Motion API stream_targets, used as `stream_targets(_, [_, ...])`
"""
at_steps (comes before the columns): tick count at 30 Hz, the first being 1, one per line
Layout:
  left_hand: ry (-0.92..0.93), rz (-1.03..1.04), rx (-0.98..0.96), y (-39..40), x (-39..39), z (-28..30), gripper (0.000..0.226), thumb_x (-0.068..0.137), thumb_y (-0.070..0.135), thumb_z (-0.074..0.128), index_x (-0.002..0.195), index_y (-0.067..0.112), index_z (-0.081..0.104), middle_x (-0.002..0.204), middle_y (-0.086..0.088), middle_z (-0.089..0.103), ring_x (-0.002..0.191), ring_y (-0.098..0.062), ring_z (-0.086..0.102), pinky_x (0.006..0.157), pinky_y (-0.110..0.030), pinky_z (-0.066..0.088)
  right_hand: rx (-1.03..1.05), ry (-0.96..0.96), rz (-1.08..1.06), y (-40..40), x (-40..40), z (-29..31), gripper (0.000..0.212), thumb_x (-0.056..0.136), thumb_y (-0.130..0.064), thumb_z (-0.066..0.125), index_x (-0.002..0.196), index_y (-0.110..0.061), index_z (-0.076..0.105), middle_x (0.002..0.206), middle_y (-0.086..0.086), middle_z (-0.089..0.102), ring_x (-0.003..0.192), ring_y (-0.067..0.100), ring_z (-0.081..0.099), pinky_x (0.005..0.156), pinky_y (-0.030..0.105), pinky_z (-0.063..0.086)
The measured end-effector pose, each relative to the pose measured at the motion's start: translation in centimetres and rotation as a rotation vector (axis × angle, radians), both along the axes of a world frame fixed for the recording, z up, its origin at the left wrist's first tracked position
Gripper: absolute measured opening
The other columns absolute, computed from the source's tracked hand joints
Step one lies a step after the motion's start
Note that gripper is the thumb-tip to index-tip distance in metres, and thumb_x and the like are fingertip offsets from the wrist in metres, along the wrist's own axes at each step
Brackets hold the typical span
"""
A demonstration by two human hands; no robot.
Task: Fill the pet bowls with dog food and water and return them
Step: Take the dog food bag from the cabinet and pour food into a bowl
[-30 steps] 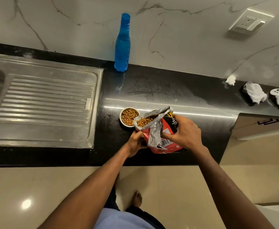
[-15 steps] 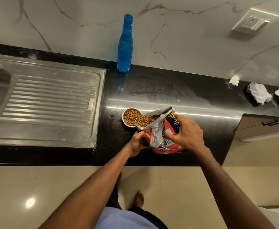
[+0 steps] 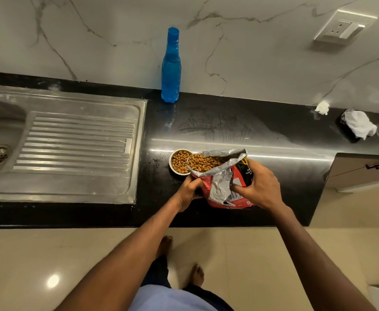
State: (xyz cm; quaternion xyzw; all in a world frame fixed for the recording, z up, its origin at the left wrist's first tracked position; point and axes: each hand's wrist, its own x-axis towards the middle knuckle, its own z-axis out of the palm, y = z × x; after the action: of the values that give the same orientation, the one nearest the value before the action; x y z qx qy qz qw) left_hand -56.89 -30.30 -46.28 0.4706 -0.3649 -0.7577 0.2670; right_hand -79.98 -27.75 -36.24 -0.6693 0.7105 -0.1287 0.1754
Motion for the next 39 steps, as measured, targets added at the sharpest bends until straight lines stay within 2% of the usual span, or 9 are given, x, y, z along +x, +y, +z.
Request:
stream_targets(5, [-0.081, -0.017, -0.151, 0.0, 0.2, 1.5, 0.057, 0.087, 0.023, 0.063, 0.144, 0.017, 0.06, 0.138, -0.005, 0.071, 0.13, -0.023, 0.066, 0.112, -0.043, 0.055, -0.011, -0.26, -0.053, 1.8, -1.1, -1.2, 0.06, 0.071, -0.054, 0.086, 0.121, -0.03, 0.065, 0.105, -0.013, 0.072, 0.094, 0.008, 0.068, 0.079, 0.03, 0.056])
stream_targets(10, [-0.309, -0.102, -0.415, -0.2, 0.5, 3.5, 0.061, 0.084, 0.026, 0.067, 0.143, 0.016, 0.057, 0.132, 0.003, 0.066, 0.12, -0.008, 0.062, 0.1, -0.009, 0.046, 0.038, -0.503, -0.194, 3.0, -1.5, -4.0, 0.052, 0.077, -0.01, 0.095, 0.123, -0.015, 0.071, 0.105, -0.018, 0.07, 0.099, 0.0, 0.068, 0.075, 0.01, 0.053])
stream_targets(13, [-0.433, -0.164, -0.506, -0.3, 0.5, 4.1, 0.068, 0.084, 0.031, 0.07, 0.148, 0.02, 0.054, 0.137, 0.004, 0.064, 0.127, -0.011, 0.058, 0.109, -0.024, 0.045, 0.048, -0.619, -0.279, 3.4, -1.7, -5.7, 0.051, 0.08, -0.009, 0.094, 0.126, -0.013, 0.071, 0.107, -0.017, 0.072, 0.098, -0.004, 0.07, 0.08, 0.007, 0.055])
stream_targets(17, [-0.509, -0.195, -0.552, 0.1, 0.2, 4.8, 0.066, 0.089, 0.025, 0.075, 0.15, 0.023, 0.053, 0.141, 0.006, 0.062, 0.131, -0.011, 0.056, 0.11, -0.029, 0.043, 0.053, -0.708, -0.319, 3.7, -1.9, -6.8, 0.051, 0.083, -0.008, 0.092, 0.124, -0.023, 0.065, 0.112, -0.008, 0.073, 0.108, 0.015, 0.071, 0.097, 0.034, 0.058])
stream_targets(20, [-0.573, -0.209, -0.581, 0.7, 0.5, 5.6, 0.06, 0.095, 0.013, 0.075, 0.15, 0.02, 0.054, 0.136, 0.01, 0.059, 0.129, -0.006, 0.054, 0.109, -0.027, 0.042, 0.058, -0.714, -0.264, 4.1, -2.7, -6.8, 0.05, 0.085, -0.012, 0.09, 0.126, -0.025, 0.064, 0.117, -0.008, 0.072, 0.117, 0.019, 0.071, 0.103, 0.04, 0.06])
stream_targets(25, [-0.644, -0.108, -0.64, 1.2, 2.6, 6.1, 0.071, 0.096, 0.0, 0.071, 0.159, 0.023, 0.047, 0.137, 0.009, 0.063, 0.114, 0.025, 0.057, 0.113, -0.028, 0.05, -0.025, -0.75, -0.156, 5.6, -4.7, -6.0, 0.068, 0.085, -0.015, 0.085, 0.147, -0.027, 0.06, 0.137, -0.011, 0.07, 0.127, 0.0, 0.064, 0.106, 0.029, 0.057])
stream_targets(29, [-0.638, -0.25, -0.693, 0.2, 3.0, 6.7, 0.105, 0.079, 0.02, 0.095, 0.165, 0.033, 0.037, 0.142, 0.017, 0.061, 0.127, 0.015, 0.058, 0.099, -0.004, 0.048, -0.028, -0.756, -0.13, 5.5, -5.4, -5.3, 0.075, 0.084, -0.028, 0.091, 0.151, -0.033, 0.056, 0.139, -0.016, 0.068, 0.127, -0.001, 0.062, 0.1, 0.022, 0.055])
stream_targets(33, [-0.624, -0.264, -0.78, 0.0, 2.5, 7.7, 0.103, 0.068, 0.02, 0.103, 0.156, 0.027, 0.049, 0.142, 0.007, 0.064, 0.125, 0.01, 0.062, 0.096, -0.006, 0.051, -0.082, -0.735, -0.126, 5.5, -5.2, -5.4, 0.063, 0.086, -0.023, 0.09, 0.143, -0.03, 0.063, 0.13, -0.02, 0.071, 0.118, 0.0, 0.068, 0.097, 0.025, 0.061])
stream_targets(39, [-0.696, -0.181, -0.783, 1.1, 2.4, 7.4, 0.089, 0.065, 0.027, 0.105, 0.144, 0.025, 0.063, 0.128, 0.016, 0.071, 0.119, 0.01, 0.065, 0.105, -0.02, 0.055, -0.121, -0.707, -0.155, 5.5, -4.7, -5.7, 0.048, 0.093, -0.012, 0.081, 0.134, -0.031, 0.067, 0.12, -0.026, 0.071, 0.112, -0.011, 0.067, 0.09, 0.011, 0.055])
